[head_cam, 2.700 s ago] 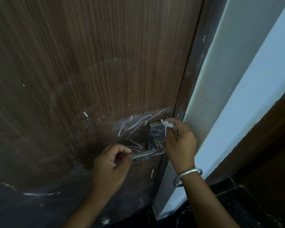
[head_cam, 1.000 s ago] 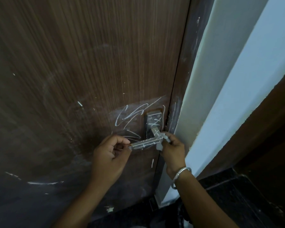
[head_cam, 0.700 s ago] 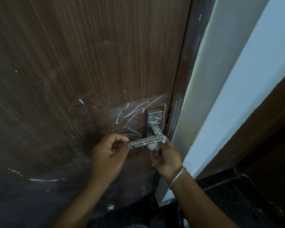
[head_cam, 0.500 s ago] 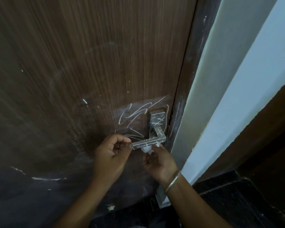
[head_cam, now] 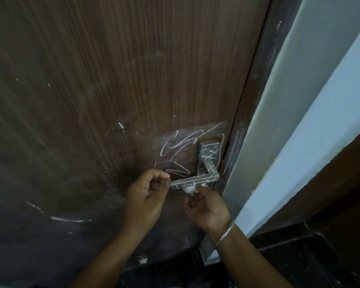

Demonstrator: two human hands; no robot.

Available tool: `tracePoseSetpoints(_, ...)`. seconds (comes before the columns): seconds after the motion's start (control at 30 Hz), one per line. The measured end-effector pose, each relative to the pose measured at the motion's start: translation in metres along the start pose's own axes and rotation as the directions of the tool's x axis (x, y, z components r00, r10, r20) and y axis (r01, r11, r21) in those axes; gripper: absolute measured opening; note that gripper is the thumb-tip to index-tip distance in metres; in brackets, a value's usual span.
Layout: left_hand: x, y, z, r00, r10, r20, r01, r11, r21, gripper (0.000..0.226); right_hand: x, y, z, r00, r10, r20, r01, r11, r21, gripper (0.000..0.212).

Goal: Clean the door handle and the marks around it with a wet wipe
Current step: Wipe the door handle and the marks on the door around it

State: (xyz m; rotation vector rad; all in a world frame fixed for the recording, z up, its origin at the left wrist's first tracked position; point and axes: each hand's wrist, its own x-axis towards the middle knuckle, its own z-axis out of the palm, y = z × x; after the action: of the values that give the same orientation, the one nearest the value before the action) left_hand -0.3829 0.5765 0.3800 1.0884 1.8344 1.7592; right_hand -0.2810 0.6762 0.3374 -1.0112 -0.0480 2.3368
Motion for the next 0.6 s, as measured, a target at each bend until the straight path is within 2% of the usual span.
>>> tracePoseSetpoints(0.17,0.0,-0.011,0.001,0.996,-0.08,-0.026,0.078,0.995,-0.062,0.029,-0.001,-0.001,-0.001,0.999,0.02,0.025,-0.019,1.0,-0.014,0.012)
tracePoseSetpoints(0.27,-0.002,-0.02,0.005,0.981,-0.195,-0.019,0.193,0.978,-0.075,0.025,0.001,0.005,-0.004,0.999,0.021,0.045,-0.019,0.998,-0.065,0.013)
tracePoseSetpoints(0.33,-0.005,-0.028,0.011,0.958,-0.284,0.042,0.286,0.957,-0.05,0.013,0.002,0.012,-0.006,0.996,-0.018,0.084,0.029,0.99,-0.14,0.015)
tracePoseSetpoints(0.37,-0.007,-0.03,0.015,0.941,-0.332,0.072,0.336,0.941,-0.046,0.01,0.001,0.015,-0.007,0.992,-0.048,0.113,0.067,0.984,-0.163,0.015)
tracePoseSetpoints(0.47,-0.012,-0.033,0.028,0.913,-0.387,0.129,0.397,0.915,-0.067,0.023,-0.002,0.021,-0.008,0.968,-0.183,0.171,0.215,0.957,-0.194,0.017)
tracePoseSetpoints(0.53,-0.013,-0.032,0.035,0.942,-0.315,0.116,0.313,0.949,0.031,0.031,-0.004,0.023,-0.009,0.937,-0.332,0.112,0.35,0.885,-0.305,0.013)
tracePoseSetpoints(0.6,-0.011,-0.034,0.04,0.974,-0.222,0.047,0.214,0.967,0.138,0.031,-0.006,0.023,-0.012,0.854,-0.515,0.069,0.491,0.757,-0.431,0.016)
